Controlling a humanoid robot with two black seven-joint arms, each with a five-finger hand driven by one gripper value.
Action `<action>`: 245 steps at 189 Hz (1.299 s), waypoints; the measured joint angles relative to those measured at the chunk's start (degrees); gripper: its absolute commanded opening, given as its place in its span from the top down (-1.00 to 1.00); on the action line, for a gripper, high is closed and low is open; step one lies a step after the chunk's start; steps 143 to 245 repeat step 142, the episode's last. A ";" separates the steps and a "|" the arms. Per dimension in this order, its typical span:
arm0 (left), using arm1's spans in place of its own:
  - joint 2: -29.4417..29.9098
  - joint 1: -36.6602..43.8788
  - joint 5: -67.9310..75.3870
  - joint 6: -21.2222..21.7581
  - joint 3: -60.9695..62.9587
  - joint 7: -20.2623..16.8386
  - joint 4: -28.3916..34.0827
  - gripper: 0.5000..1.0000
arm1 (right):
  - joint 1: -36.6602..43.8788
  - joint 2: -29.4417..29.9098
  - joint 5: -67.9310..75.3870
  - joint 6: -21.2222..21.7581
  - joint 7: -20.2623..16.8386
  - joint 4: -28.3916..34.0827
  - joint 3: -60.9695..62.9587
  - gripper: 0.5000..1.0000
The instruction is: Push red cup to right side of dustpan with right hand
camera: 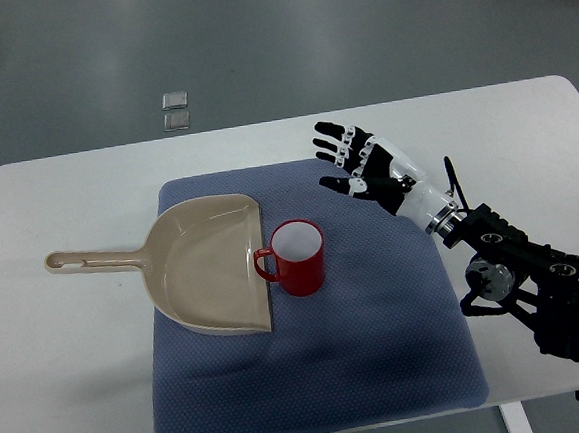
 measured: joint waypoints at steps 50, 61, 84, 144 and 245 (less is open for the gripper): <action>0.00 -0.01 0.00 0.00 0.00 0.00 -0.01 -1.00 | 3.32 -0.86 23.70 -1.43 -12.39 -2.68 3.32 -0.73; 0.00 -0.06 0.00 0.00 0.00 0.00 -0.06 -1.00 | 4.18 -0.89 25.16 -1.39 -15.45 -4.17 3.21 -0.73; 0.00 -0.09 0.00 0.00 0.00 0.00 -0.21 -1.00 | 4.59 -1.32 25.85 0.97 -18.54 -5.33 2.82 -0.73; 0.00 -0.09 0.00 0.00 0.00 0.13 -0.22 -1.00 | 4.81 -1.35 26.01 4.26 -15.01 -5.77 3.68 -0.73; 0.00 -0.09 0.00 0.00 0.00 0.13 -0.22 -1.00 | 4.81 -1.35 26.01 4.26 -15.01 -5.77 3.68 -0.73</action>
